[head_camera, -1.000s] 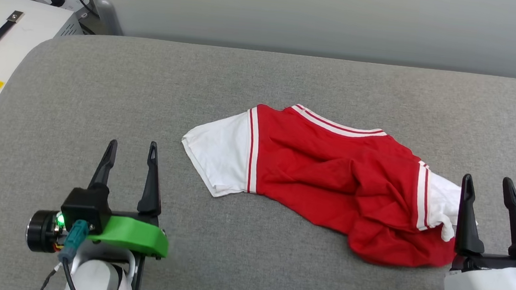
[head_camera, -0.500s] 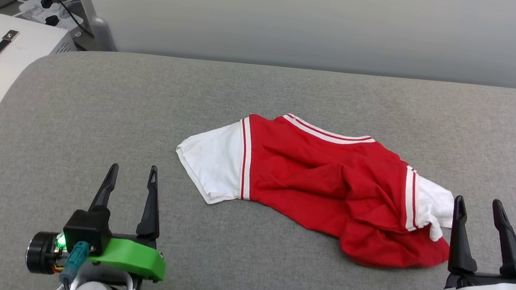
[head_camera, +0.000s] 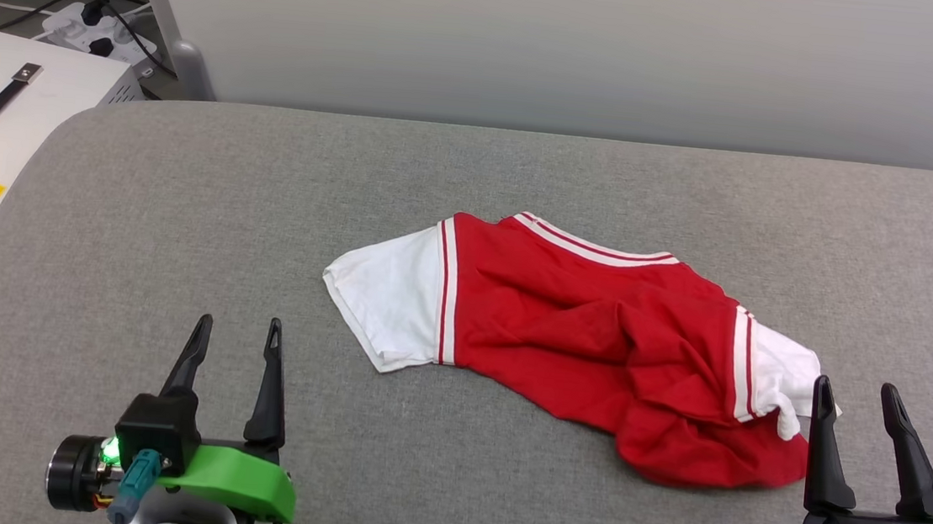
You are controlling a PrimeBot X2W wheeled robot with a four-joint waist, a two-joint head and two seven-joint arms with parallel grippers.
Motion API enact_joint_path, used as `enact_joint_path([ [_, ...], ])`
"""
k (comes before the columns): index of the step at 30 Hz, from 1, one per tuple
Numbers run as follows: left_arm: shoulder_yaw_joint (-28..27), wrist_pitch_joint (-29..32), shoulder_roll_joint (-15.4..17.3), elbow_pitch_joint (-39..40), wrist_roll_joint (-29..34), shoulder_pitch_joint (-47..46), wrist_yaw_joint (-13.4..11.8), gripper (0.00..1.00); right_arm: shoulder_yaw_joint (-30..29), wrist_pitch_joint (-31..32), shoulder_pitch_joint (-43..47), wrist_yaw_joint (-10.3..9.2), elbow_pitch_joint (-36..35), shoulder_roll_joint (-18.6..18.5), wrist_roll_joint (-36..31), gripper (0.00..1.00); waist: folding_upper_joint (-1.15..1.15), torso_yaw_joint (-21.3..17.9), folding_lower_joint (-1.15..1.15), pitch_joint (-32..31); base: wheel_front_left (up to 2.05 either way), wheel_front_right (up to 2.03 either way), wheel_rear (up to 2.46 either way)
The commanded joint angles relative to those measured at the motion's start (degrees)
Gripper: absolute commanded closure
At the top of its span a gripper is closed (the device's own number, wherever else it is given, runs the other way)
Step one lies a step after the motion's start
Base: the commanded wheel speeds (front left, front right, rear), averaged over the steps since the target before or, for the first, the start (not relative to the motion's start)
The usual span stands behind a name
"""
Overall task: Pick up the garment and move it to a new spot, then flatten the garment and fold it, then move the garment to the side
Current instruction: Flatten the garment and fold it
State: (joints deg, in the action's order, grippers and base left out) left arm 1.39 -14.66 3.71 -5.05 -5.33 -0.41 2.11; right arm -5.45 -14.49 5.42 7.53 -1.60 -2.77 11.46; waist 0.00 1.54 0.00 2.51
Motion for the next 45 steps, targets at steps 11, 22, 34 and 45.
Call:
enact_joint_path([
  [11, -0.71, -0.34, -0.62, -0.36, 1.26, 0.92, 0.74, 0.0, -2.75, -0.51, -2.13, -0.04, -1.29, -0.1, -1.04, 0.0, 0.0, 0.09, 0.0, 0.06, 0.0, 0.0, 0.0],
  [22, -0.64, -0.34, -0.77, 0.31, 1.17, -1.95, 0.81, 0.0, -5.82, -0.51, -18.73, -0.04, -2.52, -8.11, -2.41, 0.0, 0.0, 0.33, 0.0, 4.61, 0.0, 0.0, 0.0],
  [34, -0.71, -0.34, -0.82, 1.86, 0.13, -6.45, 0.65, 0.0, 20.15, 30.9, -36.6, -0.04, 8.59, -34.78, 21.03, 0.0, 0.0, 1.94, 0.0, 11.9, 0.0, 0.0, 0.0],
  [45, 1.17, -0.34, -0.82, 3.73, -2.19, -11.7, -0.56, 0.0, 36.72, 59.82, -48.79, -0.04, 13.14, -41.7, 31.86, 0.0, 0.0, 5.38, 0.0, 20.78, 0.0, 0.0, 0.0],
])
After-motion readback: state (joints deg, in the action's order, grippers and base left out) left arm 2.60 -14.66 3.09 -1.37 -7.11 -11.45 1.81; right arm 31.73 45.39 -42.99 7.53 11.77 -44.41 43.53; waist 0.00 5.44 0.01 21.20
